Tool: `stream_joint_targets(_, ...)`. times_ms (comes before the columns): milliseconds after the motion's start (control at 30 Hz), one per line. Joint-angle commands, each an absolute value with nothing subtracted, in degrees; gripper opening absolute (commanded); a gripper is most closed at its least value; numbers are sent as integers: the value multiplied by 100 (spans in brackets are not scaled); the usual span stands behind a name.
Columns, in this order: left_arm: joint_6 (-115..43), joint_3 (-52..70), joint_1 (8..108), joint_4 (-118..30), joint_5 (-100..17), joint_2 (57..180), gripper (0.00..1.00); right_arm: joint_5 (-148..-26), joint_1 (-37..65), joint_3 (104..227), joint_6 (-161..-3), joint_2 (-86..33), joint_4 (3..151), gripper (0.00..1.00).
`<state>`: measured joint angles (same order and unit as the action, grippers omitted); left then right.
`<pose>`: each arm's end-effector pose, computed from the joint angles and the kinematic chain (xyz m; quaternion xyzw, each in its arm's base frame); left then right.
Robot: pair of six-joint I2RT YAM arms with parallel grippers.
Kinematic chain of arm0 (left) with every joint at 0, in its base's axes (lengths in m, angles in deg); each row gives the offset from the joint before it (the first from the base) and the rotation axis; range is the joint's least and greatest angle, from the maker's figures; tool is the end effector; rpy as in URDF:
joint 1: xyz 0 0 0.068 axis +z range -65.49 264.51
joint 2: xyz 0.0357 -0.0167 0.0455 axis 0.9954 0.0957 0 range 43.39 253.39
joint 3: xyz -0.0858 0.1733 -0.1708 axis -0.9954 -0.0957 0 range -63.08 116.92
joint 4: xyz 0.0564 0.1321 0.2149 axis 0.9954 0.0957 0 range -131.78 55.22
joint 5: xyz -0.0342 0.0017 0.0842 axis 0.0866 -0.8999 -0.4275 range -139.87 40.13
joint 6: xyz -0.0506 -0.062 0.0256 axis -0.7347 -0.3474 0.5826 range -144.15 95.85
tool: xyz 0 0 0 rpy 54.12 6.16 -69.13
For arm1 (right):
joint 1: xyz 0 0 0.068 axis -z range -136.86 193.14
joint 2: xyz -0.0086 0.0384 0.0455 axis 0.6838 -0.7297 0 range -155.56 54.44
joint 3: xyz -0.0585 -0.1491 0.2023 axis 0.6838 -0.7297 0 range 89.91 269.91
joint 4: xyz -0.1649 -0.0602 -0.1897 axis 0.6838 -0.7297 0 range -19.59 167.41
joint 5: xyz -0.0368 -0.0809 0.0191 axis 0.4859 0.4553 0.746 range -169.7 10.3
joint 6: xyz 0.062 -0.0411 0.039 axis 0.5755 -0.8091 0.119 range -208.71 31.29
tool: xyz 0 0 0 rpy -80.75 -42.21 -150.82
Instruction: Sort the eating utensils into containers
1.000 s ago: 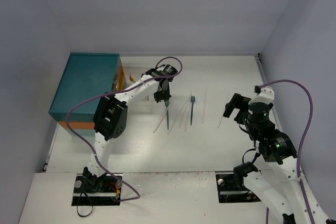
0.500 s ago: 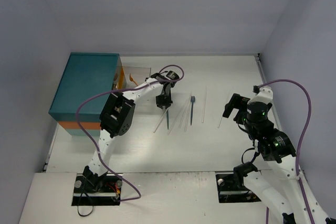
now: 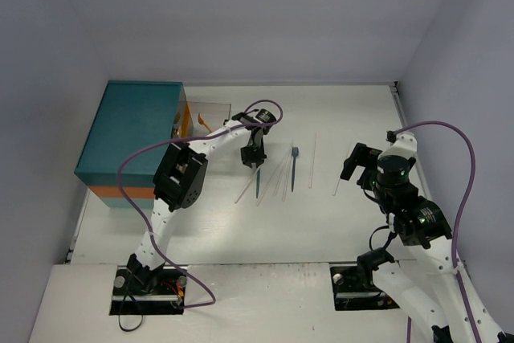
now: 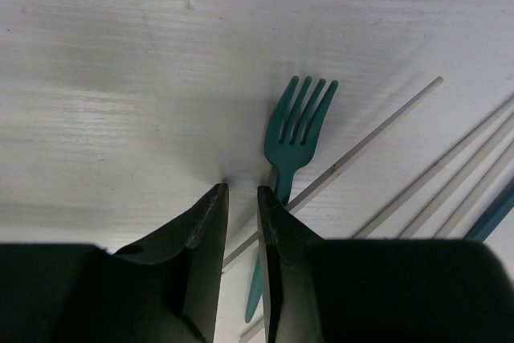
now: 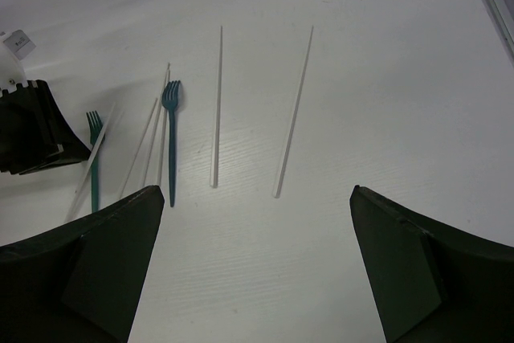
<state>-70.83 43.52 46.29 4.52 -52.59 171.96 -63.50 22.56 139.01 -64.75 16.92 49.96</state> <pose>0.3765 -0.2920 0.1360 -0.0769 0.9788 -0.1100 0.1548 0.1820 0.0465 0.3327 0.1082 0.7871 0.1220 0.5948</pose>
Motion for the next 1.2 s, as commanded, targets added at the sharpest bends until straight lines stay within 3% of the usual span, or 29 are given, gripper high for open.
stream_joint_targets(0, -7231, 4276, 4529, 251, -5213, 16588, 19, -6264, 2284, 13895, -6453, 1603, 5280, 100)
stream_joint_targets(467, -6921, 4305, 4462, -56, -5379, 16367, 20, -6281, 2284, 13885, -6447, 1575, 5271, 100)
stream_joint_targets(1167, -6255, 4891, 4462, -38, -5199, 17256, 23, -6292, 2284, 13887, -6462, 1523, 5280, 100)
